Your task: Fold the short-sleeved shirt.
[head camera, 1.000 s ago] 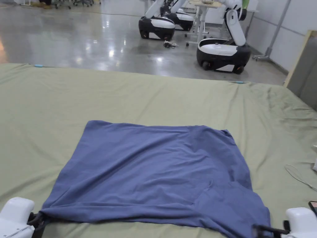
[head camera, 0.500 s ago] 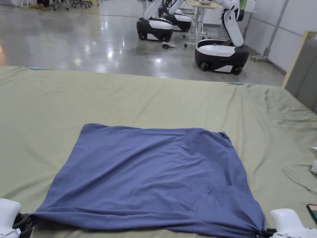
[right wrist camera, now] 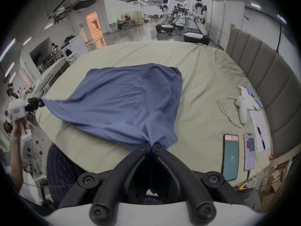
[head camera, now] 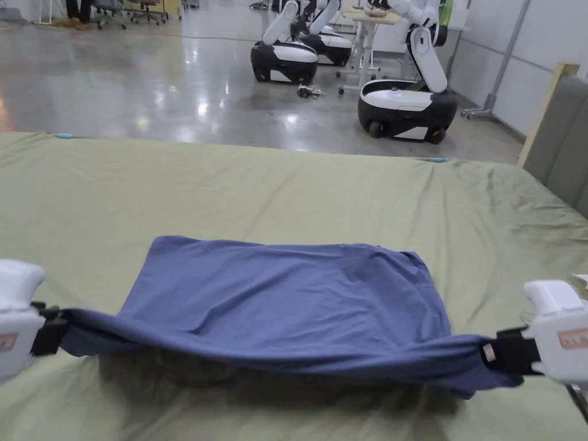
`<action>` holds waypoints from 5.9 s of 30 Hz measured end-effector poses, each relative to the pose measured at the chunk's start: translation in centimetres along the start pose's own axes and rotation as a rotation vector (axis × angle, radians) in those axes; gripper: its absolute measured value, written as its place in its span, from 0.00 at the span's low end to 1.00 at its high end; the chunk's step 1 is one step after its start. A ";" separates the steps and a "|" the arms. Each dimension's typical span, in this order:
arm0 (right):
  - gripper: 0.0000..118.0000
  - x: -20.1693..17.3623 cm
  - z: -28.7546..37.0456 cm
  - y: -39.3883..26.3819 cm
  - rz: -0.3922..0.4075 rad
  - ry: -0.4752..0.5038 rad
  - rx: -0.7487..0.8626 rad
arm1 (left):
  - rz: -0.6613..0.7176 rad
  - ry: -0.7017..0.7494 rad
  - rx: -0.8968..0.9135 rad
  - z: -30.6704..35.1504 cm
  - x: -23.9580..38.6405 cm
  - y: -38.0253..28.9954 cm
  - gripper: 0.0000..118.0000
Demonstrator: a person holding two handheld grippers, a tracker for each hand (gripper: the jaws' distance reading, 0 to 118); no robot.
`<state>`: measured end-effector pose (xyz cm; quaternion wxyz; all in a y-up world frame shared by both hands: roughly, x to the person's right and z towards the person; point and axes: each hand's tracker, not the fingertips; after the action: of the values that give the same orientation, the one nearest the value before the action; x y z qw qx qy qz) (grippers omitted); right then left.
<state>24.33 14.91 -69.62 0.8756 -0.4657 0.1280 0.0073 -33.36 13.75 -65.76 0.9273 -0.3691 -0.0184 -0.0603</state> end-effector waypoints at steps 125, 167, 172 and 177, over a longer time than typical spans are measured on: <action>0.96 8.3 -21.5 10.7 -0.091 -0.125 0.207 | -0.036 0.029 -0.008 -18.7 3.8 10.7 0.05; 0.99 0.9 -3.5 -12.4 0.051 -0.119 0.277 | 0.075 0.014 0.128 0.7 3.1 -9.0 0.80; 0.74 -3.1 1.7 -12.1 0.051 -0.089 0.444 | 0.072 0.031 0.244 4.5 3.5 -8.5 0.80; 0.01 -6.0 1.1 -11.2 0.007 -0.068 0.484 | 0.194 -0.072 0.194 2.6 1.0 -9.8 0.03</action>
<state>20.24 10.07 -58.53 0.9655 -0.2413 0.0981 -0.0048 -33.56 8.36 -57.13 0.9588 -0.2796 -0.0215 0.0451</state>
